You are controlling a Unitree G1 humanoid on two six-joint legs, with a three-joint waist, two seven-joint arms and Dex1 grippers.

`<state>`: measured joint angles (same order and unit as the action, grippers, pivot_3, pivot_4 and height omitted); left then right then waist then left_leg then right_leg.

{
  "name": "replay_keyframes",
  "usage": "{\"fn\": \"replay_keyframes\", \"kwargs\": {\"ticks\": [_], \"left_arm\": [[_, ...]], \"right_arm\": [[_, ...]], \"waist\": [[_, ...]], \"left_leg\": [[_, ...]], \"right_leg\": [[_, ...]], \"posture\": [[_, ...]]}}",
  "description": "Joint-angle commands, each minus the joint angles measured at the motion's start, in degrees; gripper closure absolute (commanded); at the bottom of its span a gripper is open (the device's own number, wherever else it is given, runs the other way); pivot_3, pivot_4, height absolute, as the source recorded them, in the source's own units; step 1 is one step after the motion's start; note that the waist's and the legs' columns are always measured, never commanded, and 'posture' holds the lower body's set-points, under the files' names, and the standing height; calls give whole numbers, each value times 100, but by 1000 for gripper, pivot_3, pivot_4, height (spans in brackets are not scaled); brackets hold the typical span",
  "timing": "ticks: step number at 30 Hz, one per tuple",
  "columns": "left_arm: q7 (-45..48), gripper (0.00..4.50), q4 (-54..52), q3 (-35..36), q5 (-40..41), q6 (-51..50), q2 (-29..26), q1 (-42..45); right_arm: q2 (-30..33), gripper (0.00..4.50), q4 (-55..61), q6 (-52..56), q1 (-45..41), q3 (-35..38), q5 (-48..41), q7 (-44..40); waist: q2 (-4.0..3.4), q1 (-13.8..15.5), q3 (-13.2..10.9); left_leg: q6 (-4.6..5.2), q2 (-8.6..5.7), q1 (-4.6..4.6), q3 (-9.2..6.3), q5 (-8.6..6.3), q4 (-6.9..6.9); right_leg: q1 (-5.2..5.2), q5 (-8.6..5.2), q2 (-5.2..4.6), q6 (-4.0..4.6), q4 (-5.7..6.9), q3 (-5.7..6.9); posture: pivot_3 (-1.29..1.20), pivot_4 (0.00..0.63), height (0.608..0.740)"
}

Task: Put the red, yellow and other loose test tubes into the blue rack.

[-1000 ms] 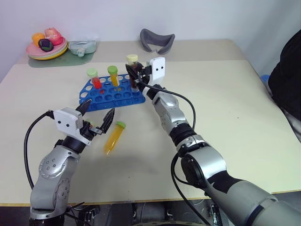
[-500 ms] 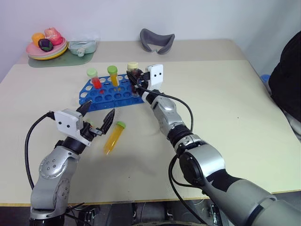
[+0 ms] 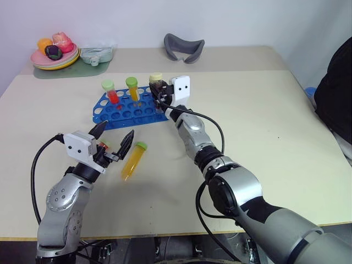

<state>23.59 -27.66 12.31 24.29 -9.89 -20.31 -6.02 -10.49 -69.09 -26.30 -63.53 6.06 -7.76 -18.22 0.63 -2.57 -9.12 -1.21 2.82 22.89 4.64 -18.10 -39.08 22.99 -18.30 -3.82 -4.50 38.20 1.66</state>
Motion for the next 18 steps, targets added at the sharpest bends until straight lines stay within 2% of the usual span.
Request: {"fn": "replay_keyframes", "kwargs": {"ticks": [1, 18], "left_arm": [[34, 0, -109, 68, 23, 127, -2, 5], [-74, 0, -296, 80, 120, -65, -16, 44]], "right_arm": [[-45, 3035, -27, -212, -206, 45, 79, 152], [-150, 3035, -196, -408, -128, 21, 297, 343]], "waist": [[0, 1, 0], [0, -1, 0]], "left_leg": [[0, 0, 0, 0, 0, 0], [0, 0, 0, 0, 0, 0]], "right_leg": [[0, 0, 0, 0, 0, 0], [0, 0, 0, 0, 0, 0]], "posture": [[0, 150, 735], [0, 150, 735]]}}
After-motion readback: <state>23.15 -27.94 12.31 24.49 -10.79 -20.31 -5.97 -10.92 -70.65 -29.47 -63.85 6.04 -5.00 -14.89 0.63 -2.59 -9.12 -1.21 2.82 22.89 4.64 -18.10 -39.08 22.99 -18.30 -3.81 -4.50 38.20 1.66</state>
